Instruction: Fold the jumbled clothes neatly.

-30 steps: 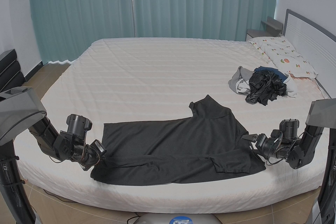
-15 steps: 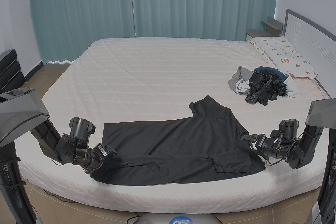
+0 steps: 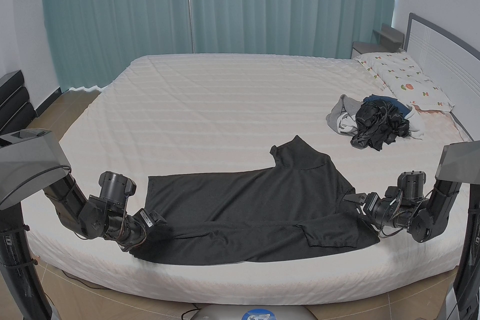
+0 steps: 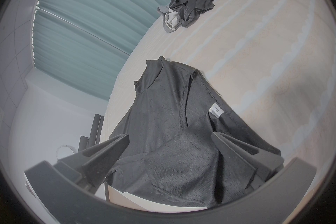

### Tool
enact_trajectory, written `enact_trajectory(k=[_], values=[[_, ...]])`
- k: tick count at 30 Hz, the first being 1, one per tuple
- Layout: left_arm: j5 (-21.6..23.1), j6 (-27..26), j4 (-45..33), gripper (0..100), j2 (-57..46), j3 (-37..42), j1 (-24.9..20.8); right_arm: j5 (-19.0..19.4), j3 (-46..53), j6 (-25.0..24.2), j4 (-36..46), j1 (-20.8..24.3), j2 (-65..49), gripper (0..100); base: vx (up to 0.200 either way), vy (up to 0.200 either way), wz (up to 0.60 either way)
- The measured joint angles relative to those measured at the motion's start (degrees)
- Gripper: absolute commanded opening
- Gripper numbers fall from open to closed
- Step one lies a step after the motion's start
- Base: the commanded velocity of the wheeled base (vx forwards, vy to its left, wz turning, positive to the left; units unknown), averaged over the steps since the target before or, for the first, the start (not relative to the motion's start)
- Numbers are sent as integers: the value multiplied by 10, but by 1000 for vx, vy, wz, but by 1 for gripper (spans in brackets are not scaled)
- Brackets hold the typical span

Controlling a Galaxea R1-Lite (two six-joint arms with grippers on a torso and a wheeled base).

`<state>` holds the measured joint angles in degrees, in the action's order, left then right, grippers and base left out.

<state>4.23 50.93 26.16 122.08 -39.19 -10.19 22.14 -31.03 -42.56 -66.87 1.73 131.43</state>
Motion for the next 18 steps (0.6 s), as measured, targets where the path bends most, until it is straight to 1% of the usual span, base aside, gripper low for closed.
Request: enact_trajectory(k=[9,10,14,18], values=[[-12,-8,1,100,0,1,1,0,-1,-1,0,0,0,100,0,0,0],[-14,-9,1,0,1,1,1,0,-1,-1,0,0,0,100,0,0,0],[-30,-19,2,0,3,-3,3,0,-1,-2,0,0,0,100,0,0,0],[-33,-18,2,0,4,-8,5,0,-2,-2,0,-1,0,100,0,0,0]])
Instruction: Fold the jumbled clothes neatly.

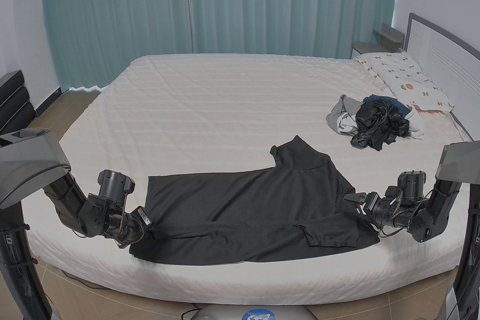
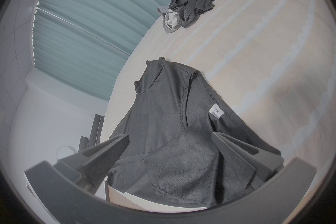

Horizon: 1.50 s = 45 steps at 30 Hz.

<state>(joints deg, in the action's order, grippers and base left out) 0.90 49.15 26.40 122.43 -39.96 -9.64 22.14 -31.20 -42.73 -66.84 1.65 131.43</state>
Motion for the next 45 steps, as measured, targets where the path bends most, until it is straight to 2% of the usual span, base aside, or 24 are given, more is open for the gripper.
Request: enact_trajectory(k=[10,19,31,45], values=[[-1,4,11,0,0,-14,18,0,0,0,0,0,0,100,0,0,0],[-1,32,51,0,12,-22,40,0,0,0,0,0,0,100,0,0,0],[0,53,47,0,38,-40,49,0,1,1,0,1,1,100,0,0,0],[0,54,47,0,50,-47,56,-5,0,3,0,-1,0,100,0,0,0]])
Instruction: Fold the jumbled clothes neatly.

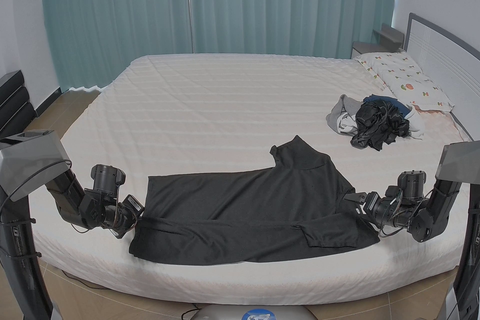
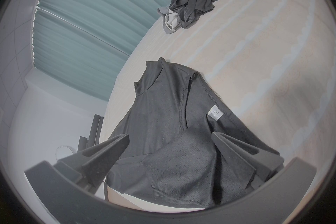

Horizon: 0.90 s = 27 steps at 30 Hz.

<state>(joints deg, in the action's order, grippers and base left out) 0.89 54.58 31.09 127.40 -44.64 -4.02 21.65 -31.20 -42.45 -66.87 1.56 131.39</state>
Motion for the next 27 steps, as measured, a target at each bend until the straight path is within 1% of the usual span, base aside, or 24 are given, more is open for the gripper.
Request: enact_trajectory(k=[5,13,19,27], values=[[-1,0,0,0,2,0,1,-6,-4,6,0,-2,3,100,0,0,0],[-1,-1,0,0,5,0,1,-7,-10,45,0,-1,15,100,0,0,0],[-1,-1,0,0,6,1,0,-8,-31,85,0,-6,40,100,0,0,0],[-1,-1,0,0,6,1,0,-7,-66,93,0,-13,60,100,0,0,0]])
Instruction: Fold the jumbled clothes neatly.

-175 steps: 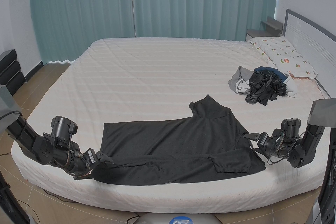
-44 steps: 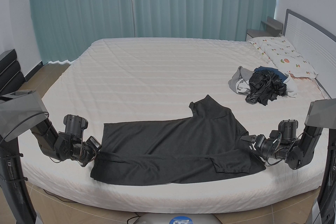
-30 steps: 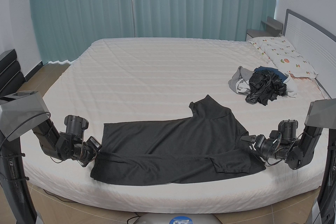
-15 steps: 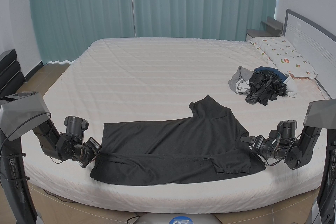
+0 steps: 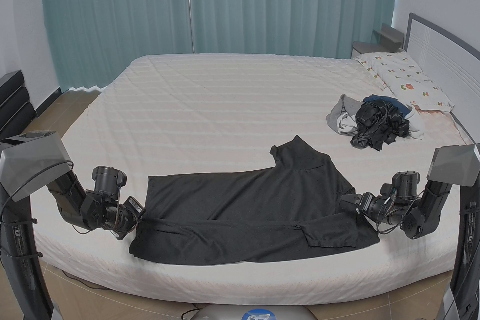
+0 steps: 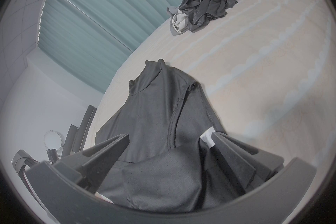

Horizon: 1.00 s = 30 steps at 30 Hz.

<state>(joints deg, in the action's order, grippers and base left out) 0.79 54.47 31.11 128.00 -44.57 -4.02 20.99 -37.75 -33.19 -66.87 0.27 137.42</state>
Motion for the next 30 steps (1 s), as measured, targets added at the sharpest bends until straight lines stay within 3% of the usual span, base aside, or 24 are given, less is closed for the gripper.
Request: enact_trajectory(k=[11,12,30], values=[[0,0,-1,0,0,-1,0,2,-5,28,-1,-2,16,100,0,0,0],[0,0,-1,0,0,-1,0,2,-4,31,-2,-1,19,0,0,0,0],[0,0,0,0,0,-1,0,0,21,32,-62,-11,33,0,0,0,0]])
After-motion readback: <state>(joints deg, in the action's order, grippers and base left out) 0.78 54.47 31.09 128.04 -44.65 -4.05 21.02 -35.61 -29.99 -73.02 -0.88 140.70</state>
